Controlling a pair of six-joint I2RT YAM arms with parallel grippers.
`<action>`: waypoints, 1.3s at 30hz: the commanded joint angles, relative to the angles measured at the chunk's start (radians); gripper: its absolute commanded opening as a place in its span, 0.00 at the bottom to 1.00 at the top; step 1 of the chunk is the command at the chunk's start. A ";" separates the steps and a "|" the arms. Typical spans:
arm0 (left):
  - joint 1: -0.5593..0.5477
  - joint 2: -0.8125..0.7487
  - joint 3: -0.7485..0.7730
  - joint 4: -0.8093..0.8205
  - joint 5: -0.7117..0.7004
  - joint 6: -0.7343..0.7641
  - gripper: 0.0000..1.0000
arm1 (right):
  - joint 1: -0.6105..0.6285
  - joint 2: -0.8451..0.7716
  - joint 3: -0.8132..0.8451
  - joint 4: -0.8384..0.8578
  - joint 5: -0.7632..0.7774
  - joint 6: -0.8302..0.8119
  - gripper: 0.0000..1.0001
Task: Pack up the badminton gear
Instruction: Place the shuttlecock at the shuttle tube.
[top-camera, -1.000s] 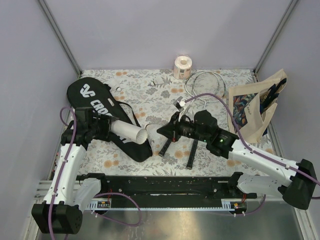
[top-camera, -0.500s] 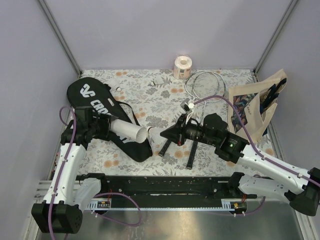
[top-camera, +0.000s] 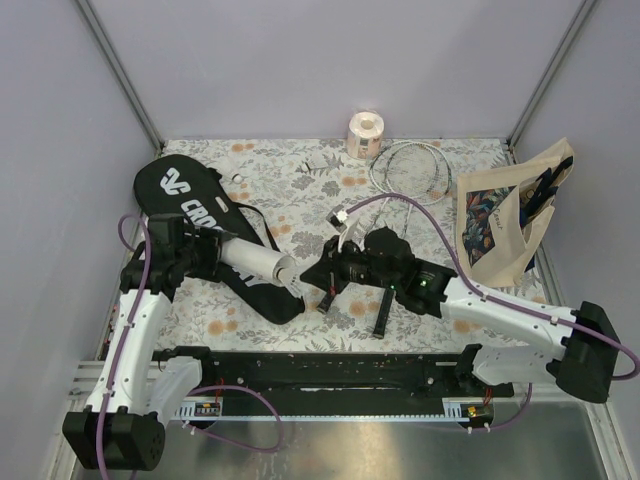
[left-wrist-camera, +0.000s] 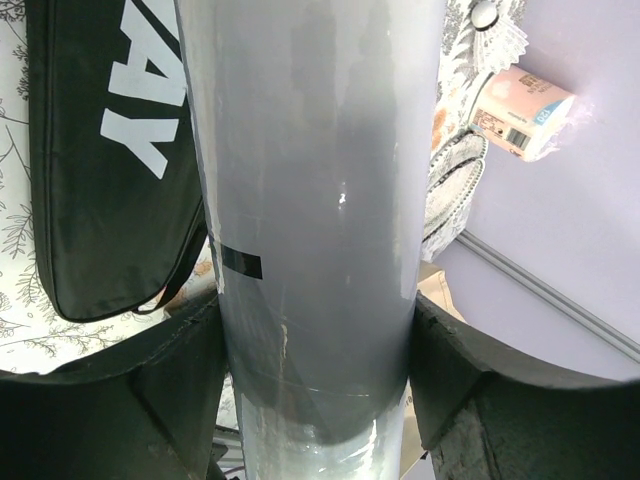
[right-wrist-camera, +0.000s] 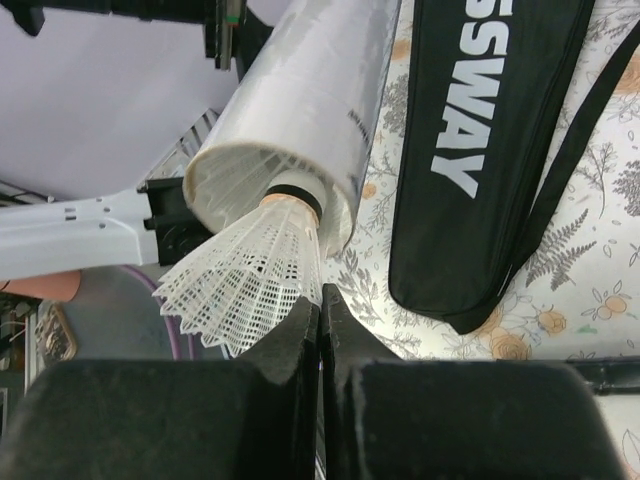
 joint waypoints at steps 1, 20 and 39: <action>0.001 -0.040 0.012 0.060 0.043 -0.020 0.60 | 0.014 0.052 0.097 0.088 0.063 0.008 0.00; -0.010 -0.038 0.000 0.059 0.021 -0.015 0.60 | 0.037 0.221 0.209 0.074 0.203 0.069 0.07; -0.008 -0.030 0.014 0.062 -0.003 -0.020 0.59 | 0.042 -0.007 0.071 -0.030 0.294 0.017 0.57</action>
